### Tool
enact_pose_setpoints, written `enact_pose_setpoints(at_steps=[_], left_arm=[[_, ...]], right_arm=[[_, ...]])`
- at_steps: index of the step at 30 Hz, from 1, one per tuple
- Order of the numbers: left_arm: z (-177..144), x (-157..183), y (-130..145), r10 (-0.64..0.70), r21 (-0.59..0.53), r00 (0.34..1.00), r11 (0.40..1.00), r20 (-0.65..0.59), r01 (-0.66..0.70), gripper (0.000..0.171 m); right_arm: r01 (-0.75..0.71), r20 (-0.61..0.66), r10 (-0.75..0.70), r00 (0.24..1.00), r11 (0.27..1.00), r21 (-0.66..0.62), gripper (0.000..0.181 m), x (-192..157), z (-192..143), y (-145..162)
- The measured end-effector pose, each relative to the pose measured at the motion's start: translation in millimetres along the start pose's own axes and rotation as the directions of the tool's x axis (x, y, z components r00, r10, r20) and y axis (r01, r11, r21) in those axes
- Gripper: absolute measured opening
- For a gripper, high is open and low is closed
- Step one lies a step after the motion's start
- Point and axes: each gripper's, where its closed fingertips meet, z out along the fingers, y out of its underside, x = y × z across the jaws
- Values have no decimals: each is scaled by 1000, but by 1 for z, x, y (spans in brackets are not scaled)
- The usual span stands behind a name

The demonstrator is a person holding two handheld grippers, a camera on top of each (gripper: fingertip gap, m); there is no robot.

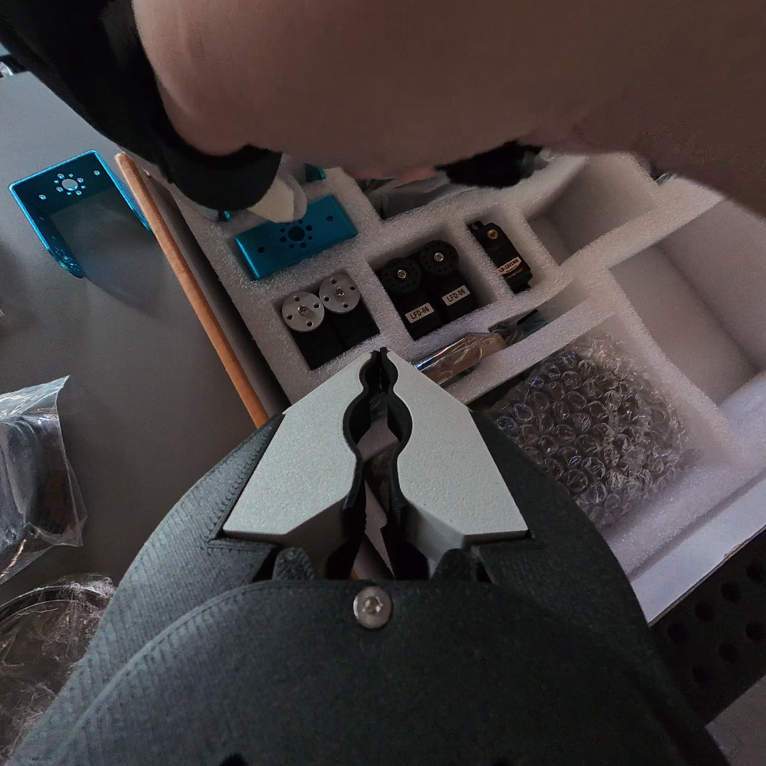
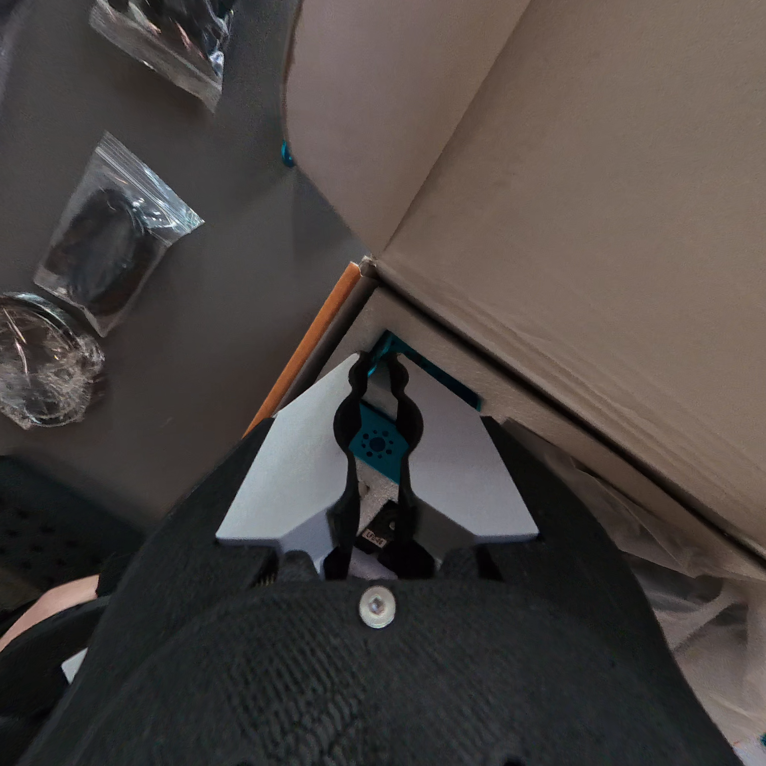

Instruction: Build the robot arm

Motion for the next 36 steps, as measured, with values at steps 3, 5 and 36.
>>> enact_pose_setpoints(at_steps=[3, 5, 36], left_arm=[[0, 0, 0, 0, 3, 1000, 1000, 0, 0, 0], [0, 0, 0, -2, 3, 1000, 1000, -1, 2, 0], [24, -54, -46, 92, 26, 995, 995, -32, -91, 0]], right_arm=[[-41, 32, 40, 999, 999, 17, 8, -1, 3, -1], [-72, 80, 69, 994, 997, 35, 6, -2, 3, -1], [-131, 304, 90, 949, 984, 118, 4, 1, -13, -1]])
